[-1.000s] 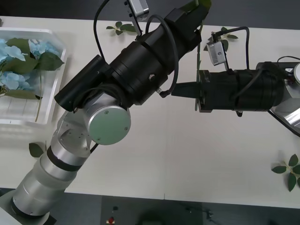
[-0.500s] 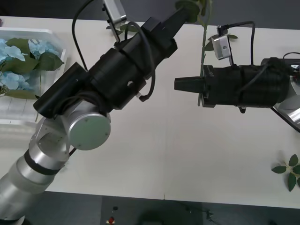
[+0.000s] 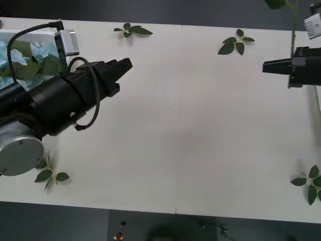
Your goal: Put the red flowers into the right box and the blue flowers into the left box
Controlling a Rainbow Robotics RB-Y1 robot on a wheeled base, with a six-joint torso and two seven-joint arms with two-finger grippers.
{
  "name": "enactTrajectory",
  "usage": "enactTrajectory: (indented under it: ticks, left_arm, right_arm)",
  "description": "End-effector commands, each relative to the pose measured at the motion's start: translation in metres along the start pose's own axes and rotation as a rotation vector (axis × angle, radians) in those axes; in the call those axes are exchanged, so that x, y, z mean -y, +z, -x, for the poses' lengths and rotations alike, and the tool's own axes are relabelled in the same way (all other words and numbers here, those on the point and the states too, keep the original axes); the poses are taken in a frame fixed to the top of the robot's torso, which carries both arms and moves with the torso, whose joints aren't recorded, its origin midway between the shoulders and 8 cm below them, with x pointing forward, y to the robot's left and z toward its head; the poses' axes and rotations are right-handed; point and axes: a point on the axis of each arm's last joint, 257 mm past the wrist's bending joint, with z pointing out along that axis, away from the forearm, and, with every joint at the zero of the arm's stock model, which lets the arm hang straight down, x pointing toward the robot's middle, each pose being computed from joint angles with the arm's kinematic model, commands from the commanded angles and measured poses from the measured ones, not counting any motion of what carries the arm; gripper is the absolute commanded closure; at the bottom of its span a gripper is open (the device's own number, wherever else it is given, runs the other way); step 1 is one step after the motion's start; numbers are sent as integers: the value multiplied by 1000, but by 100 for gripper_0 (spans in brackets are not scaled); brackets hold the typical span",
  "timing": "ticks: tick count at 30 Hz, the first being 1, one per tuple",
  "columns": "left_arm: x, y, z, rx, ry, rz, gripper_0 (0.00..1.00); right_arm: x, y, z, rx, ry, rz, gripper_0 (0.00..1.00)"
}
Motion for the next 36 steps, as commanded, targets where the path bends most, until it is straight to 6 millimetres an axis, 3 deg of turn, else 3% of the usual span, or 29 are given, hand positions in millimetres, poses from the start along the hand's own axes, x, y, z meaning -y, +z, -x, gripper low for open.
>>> enactTrajectory:
  ticks: [1,3,4,7,8,10,13,17,22,25,31,36]
  left_arm:
    - [-17,-3,8,-95,207,42,52]
    - [-28,-6,4,-151,245,67,52]
    - [-30,-7,3,-166,255,70,52]
    - [-28,-10,-1,-252,291,53,51]
    - [-27,-10,-1,-267,299,46,52]
    - [-21,-11,-8,-342,288,9,52]
    - [-8,-19,-18,-445,201,-60,51]
    - [4,-35,-23,-563,90,-180,50]
    - [-1,-54,-11,-574,196,-369,48]
    - [-5,-60,-2,-543,273,-445,47]
    - [-19,-71,11,-484,488,-511,45]
    - [-12,-79,19,-450,536,-556,45]
  right_arm:
    - [65,-55,10,-80,29,-179,100]
    - [101,-84,0,-130,57,-283,100]
    - [110,-93,-4,-148,67,-312,100]
    - [158,-144,-30,-237,173,-478,100]
    - [164,-152,-35,-253,191,-505,100]
    - [189,-188,-58,-320,251,-619,100]
    - [207,-234,-84,-404,301,-738,100]
    - [219,-280,-108,-490,343,-853,100]
    - [229,-335,-126,-592,347,-999,100]
    - [232,-357,-133,-622,361,-1055,100]
    - [232,-385,-153,-646,416,-1119,100]
    - [233,-392,-160,-643,432,-1137,100]
